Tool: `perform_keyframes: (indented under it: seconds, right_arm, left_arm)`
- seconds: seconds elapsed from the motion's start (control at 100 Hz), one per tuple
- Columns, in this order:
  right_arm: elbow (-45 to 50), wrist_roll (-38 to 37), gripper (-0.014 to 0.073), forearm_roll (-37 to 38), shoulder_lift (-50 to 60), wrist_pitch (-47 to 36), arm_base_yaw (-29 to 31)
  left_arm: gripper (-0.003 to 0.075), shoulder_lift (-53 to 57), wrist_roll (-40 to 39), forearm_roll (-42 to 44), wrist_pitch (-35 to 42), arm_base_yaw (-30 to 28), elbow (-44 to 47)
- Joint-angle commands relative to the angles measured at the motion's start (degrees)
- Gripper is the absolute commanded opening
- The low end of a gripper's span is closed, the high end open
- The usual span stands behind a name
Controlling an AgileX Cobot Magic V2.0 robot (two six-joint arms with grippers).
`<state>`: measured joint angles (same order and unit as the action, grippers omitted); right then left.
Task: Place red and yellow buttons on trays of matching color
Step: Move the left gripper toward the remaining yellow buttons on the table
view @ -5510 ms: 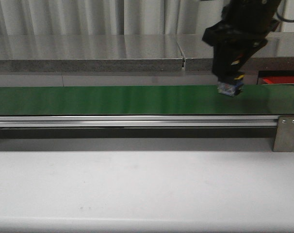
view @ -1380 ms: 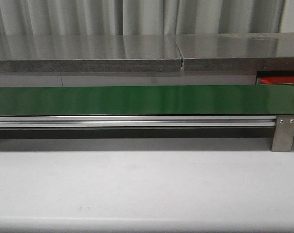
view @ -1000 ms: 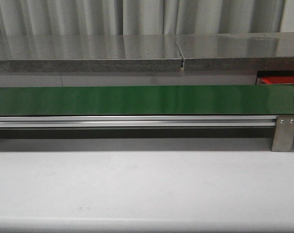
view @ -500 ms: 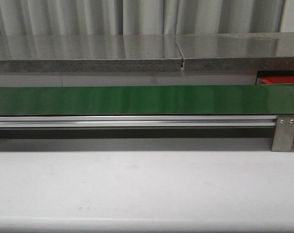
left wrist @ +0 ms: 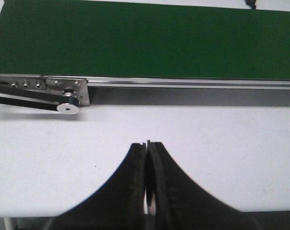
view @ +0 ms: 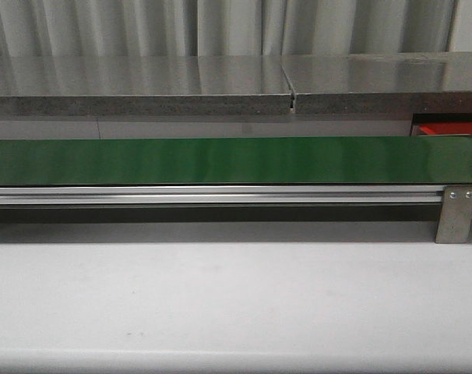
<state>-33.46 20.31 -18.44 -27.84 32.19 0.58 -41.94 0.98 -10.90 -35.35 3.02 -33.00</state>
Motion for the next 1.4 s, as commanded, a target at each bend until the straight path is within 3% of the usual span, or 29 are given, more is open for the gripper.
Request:
perform_keyframes:
  seconds: [0.0,0.36,0.47,0.57,0.72,0.79,1.04,1.39]
  right_arm:
    - [-1.5,0.5,-0.0067,-0.9,-0.1,-3.5,0.0]
    - [-1.5,0.5,-0.0067,-0.9,-0.1,-3.5,0.0]
    - [-1.5,0.5,-0.0067,-0.9,-0.1,-3.5,0.0]
    - [-1.5,0.5,-0.0067,-0.9,-0.1,-3.5,0.0]
    - [-1.5,0.5,-0.0067,-0.9,-0.1,-3.5,0.0]
    - [-1.5,0.5,-0.0067,-0.9,-0.1,-3.5,0.0]
    - [-1.5,0.5,-0.0067,-0.9,-0.1,-3.5,0.0]
    - [-1.4,0.5,-0.0067,-0.9,-0.1,-3.5,0.0]
  left_arm:
    - [-0.002,-2.3,-2.3,0.9,3.9,-1.2,-3.1]
    - [-0.0018,-11.6,-2.2,-0.3,0.9,-18.4,-11.4]
    - [0.0033,-13.5,-2.2,-0.9,0.9,-22.3,-13.2]
    - [0.0144,-15.4,-2.2,-2.1,0.1,-24.4,-15.1]
    - [0.0422,-17.7,-2.2,-2.3,-0.2,-25.7,-17.8]
    - [0.0487,-19.2,-2.2,-1.9,-2.3,-26.3,-19.3]
    - [0.0493,-28.6,-2.3,-3.0,-17.5,-32.0,-26.5]
    - [0.0493,-39.1,-2.3,-3.2,-19.0,-40.7,-31.6]
